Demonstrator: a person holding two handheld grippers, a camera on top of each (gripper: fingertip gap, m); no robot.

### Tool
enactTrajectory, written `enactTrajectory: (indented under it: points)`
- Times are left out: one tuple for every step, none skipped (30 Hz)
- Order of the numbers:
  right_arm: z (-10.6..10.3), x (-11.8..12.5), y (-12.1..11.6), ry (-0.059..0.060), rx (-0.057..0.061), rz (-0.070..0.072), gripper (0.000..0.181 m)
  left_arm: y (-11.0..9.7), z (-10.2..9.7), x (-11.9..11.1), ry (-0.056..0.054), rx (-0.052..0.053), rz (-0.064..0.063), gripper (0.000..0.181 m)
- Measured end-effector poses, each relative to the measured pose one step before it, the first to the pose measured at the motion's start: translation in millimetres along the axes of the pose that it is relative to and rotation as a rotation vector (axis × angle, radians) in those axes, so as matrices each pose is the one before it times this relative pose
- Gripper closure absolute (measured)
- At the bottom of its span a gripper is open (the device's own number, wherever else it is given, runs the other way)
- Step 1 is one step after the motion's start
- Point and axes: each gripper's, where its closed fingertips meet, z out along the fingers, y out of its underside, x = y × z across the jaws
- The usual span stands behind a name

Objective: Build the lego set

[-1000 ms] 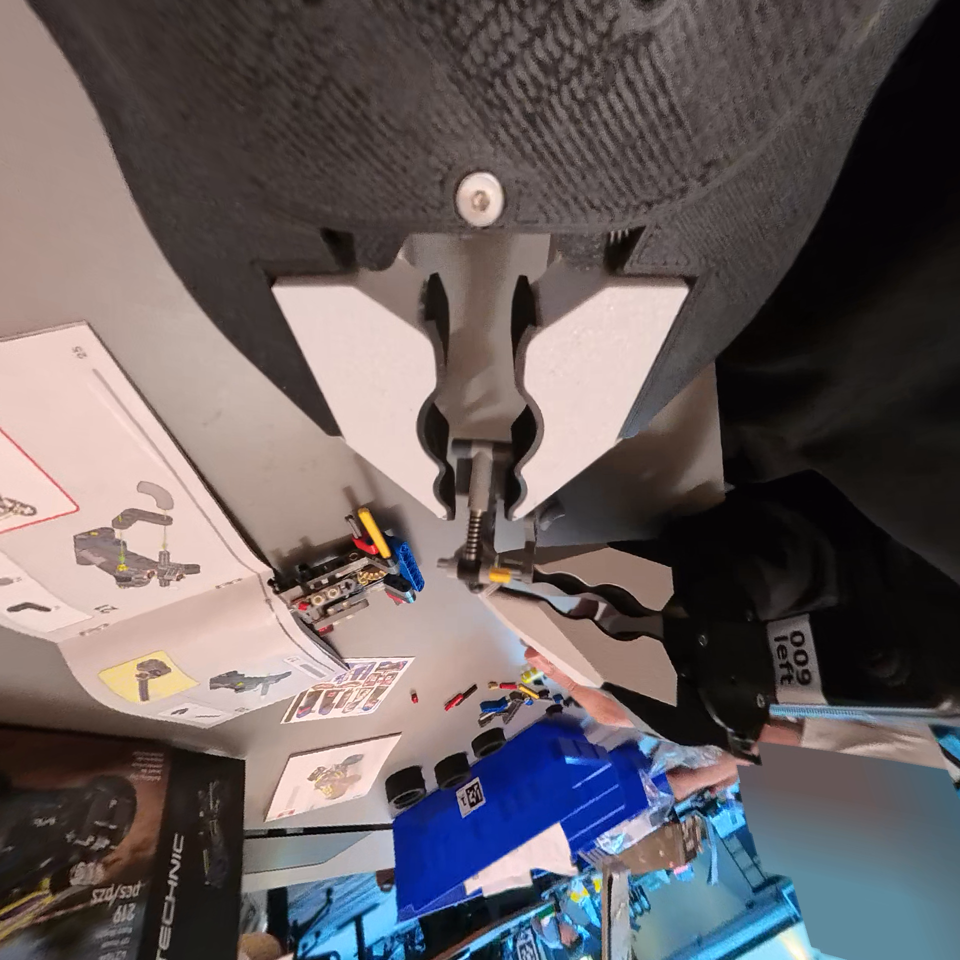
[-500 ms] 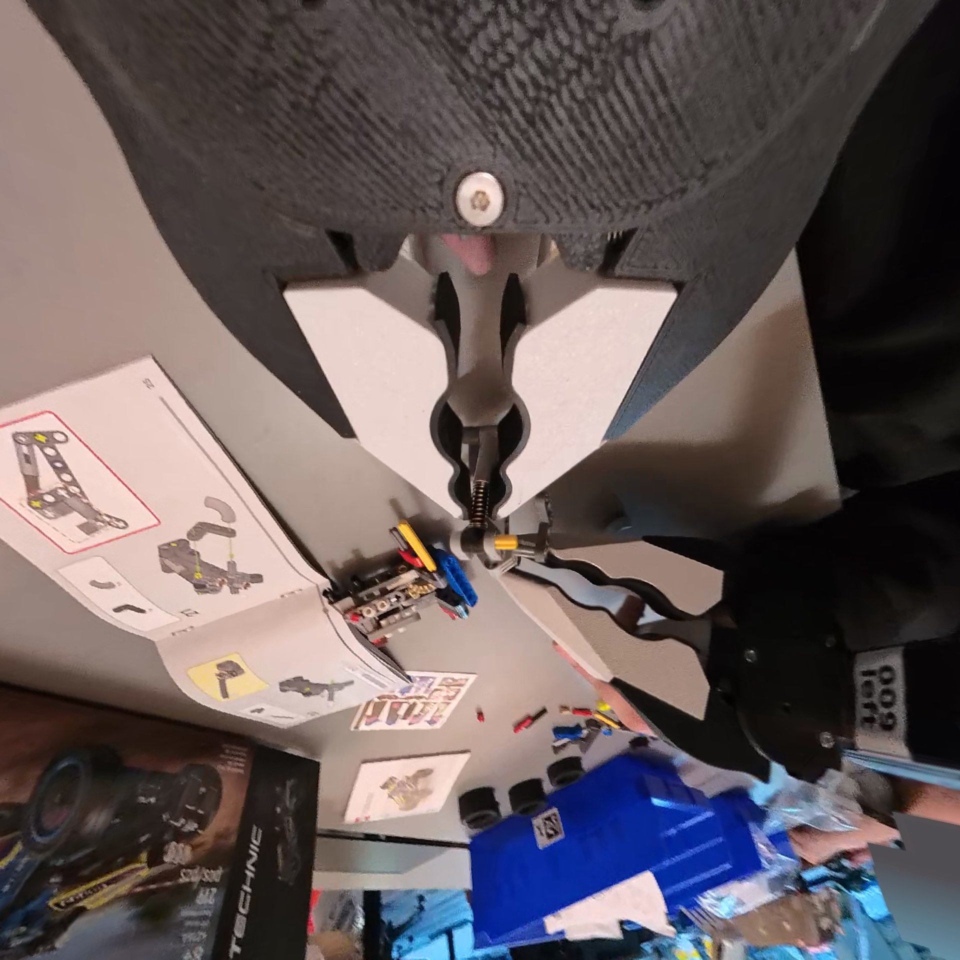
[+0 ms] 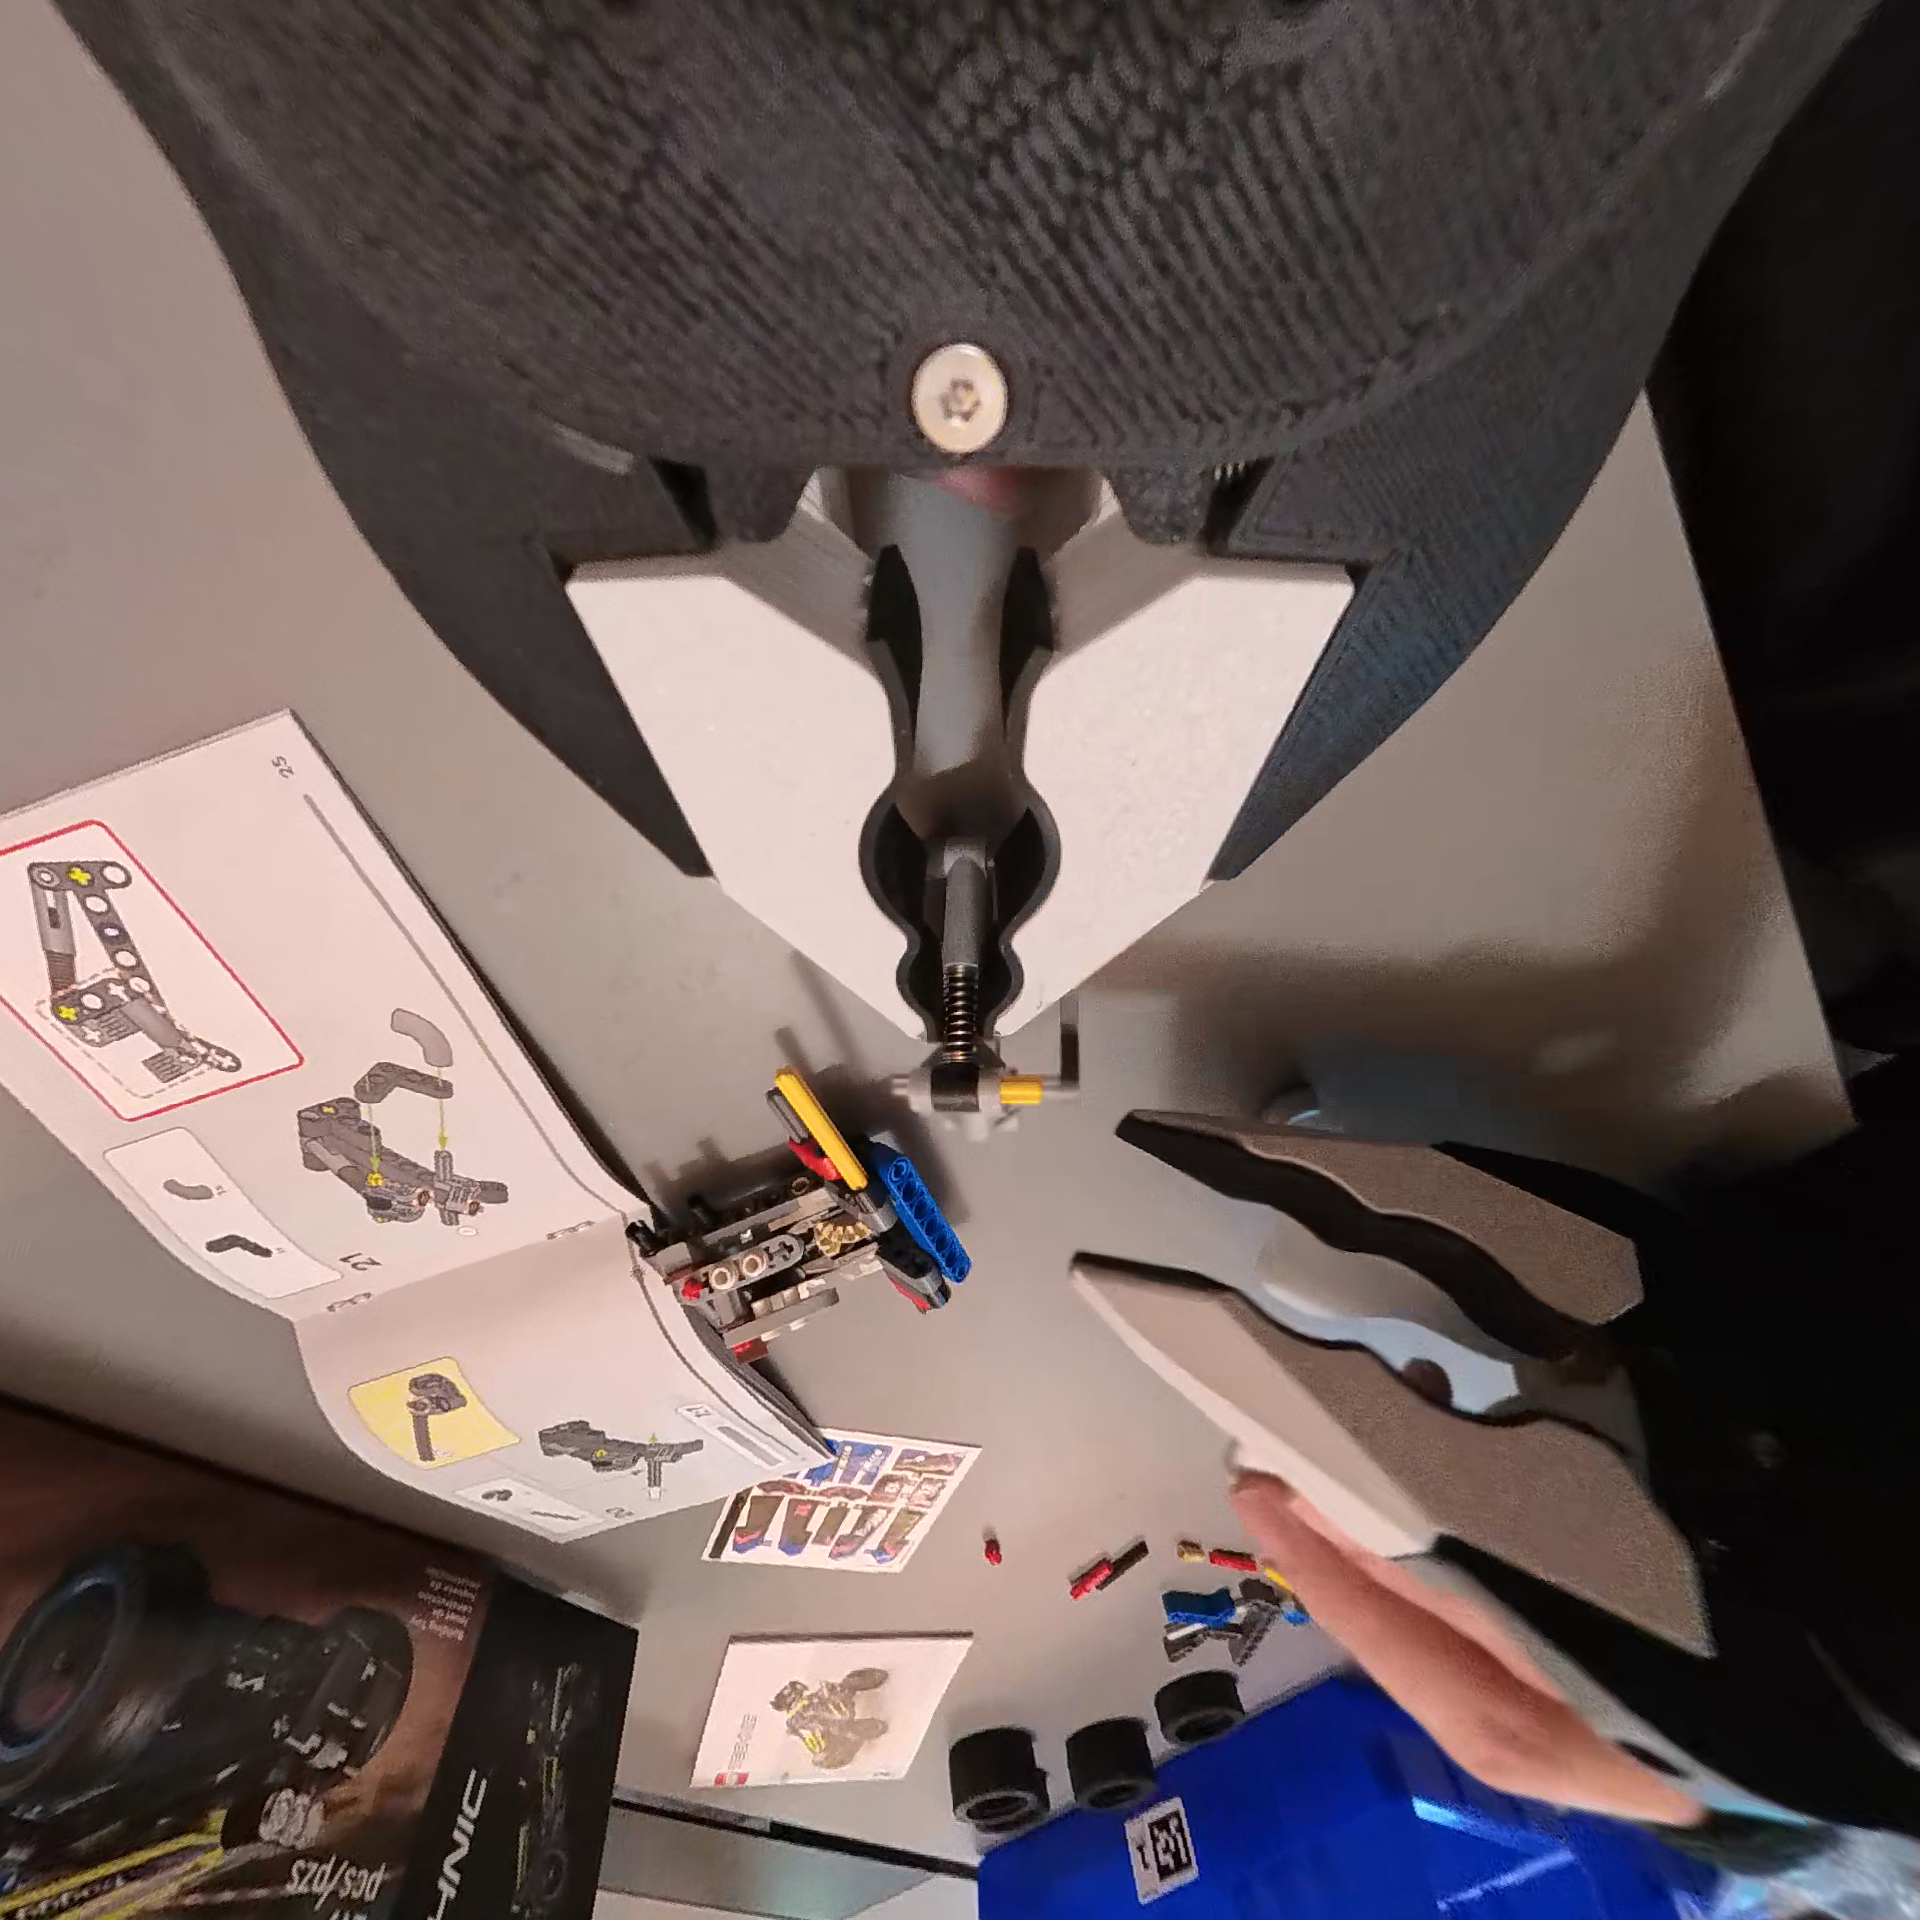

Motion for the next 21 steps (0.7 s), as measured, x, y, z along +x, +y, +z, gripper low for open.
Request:
enactTrajectory:
  points:
    - [-0.40, -0.99, -0.83, -0.0100, 0.0059, 0.0018, 0.178, -4.89, -2.89, -2.11, -0.0322, 0.0013, 0.1144, 0.154]
    - [-0.14, -0.78, -0.03, -0.0106, 0.0006, 0.0046, 0.177, -5.97, -2.40, -1.41, -0.0322, 0.0019, 0.1343, 0.154]
    - [-0.11, 0.78, -0.25, -0.0003, 0.0019, 0.0078, 0.177, -6.09, -1.33, 1.26, -0.0099, 0.0027, 0.1212, 0.155]
    - [-0.10, 0.71, -0.15, 0.0002, 0.0011, 0.0067, 0.177, -5.33, -0.09, 6.52, 0.0345, 0.0047, 0.0834, 0.154]
    - [0.19, -0.54, 0.29, -0.0059, -0.0023, 0.0018, 0.177, -4.38, 0.81, 9.63, 0.0621, 0.0069, 0.0447, 0.154]
    - [0.40, -0.50, 0.45, -0.0019, -0.0035, -0.0020, 0.177, -2.97, 1.22, 7.63, 0.0530, 0.0071, 0.0207, 0.153]
    - [0.31, 0.20, 0.24, 0.0048, -0.0026, -0.0040, 0.178, -1.71, 0.87, 4.89, 0.0394, 0.0067, 0.0099, 0.153]
    - [0.35, -0.79, 0.46, -0.0013, -0.0035, -0.0050, 0.177, -0.25, 0.55, 1.91, 0.0242, 0.0022, 0.0089, 0.152]
    - [0.49, -1.15, 0.79, -0.0068, -0.0054, -0.0005, 0.177, 0.58, 0.35, -0.95, 0.0064, -0.0016, 0.0177, 0.153]
    - [0.36, -0.48, 0.75, -0.0045, -0.0056, 0.0049, 0.177, 0.30, 0.43, -1.35, 0.0039, -0.0003, 0.0339, 0.153]
    - [0.08, 0.32, 0.08, -0.0009, -0.0002, 0.0040, 0.177, 0.71, 0.64, -0.75, 0.0083, -0.0038, 0.0453, 0.153]
    - [-0.26, 0.00, -0.17, -0.0032, 0.0016, 0.0039, 0.177, 1.68, 1.03, -0.55, 0.0098, -0.0105, 0.0531, 0.153]
    - [-0.20, -0.05, -0.21, -0.0039, 0.0016, 0.0044, 0.177, 1.69, 1.24, 0.29, 0.0125, -0.0119, 0.0650, 0.153]
    - [0.00, 0.25, -0.17, -0.0019, 0.0011, 0.0048, 0.177, 2.22, 1.35, 1.03, 0.0161, -0.0143, 0.0725, 0.152]
    - [-0.09, 0.50, -0.13, 0.0014, 0.0006, 0.0037, 0.177, 3.11, 1.76, 0.96, 0.0160, -0.0183, 0.0663, 0.152]
    - [0.07, 0.37, 0.09, 0.0017, -0.0005, 0.0014, 0.177, 2.79, 2.04, 1.88, 0.0231, -0.0121, 0.0524, 0.150]
    - [0.26, -0.28, 0.25, -0.0014, -0.0023, -0.0011, 0.177, 0.65, 2.12, 3.47, 0.0312, 0.0020, 0.0429, 0.150]
    - [0.30, -0.26, 0.30, 0.0001, -0.0026, -0.0015, 0.177, -0.48, 1.98, 3.20, 0.0276, 0.0070, 0.0436, 0.148]
    - [0.15, -0.10, 0.27, -0.0002, -0.0021, -0.0010, 0.177, 0.11, 1.95, 1.86, 0.0184, 0.0000, 0.0466, 0.147]
    - [-0.06, -0.06, -0.17, -0.0008, 0.0007, 0.0001, 0.177, 0.77, 1.86, 0.03, 0.0090, -0.0055, 0.0414, 0.147]
    - [-0.24, -0.01, -0.34, -0.0018, 0.0026, 0.0029, 0.177, 0.00, 2.02, 0.58, 0.0146, -0.0009, 0.0293, 0.147]
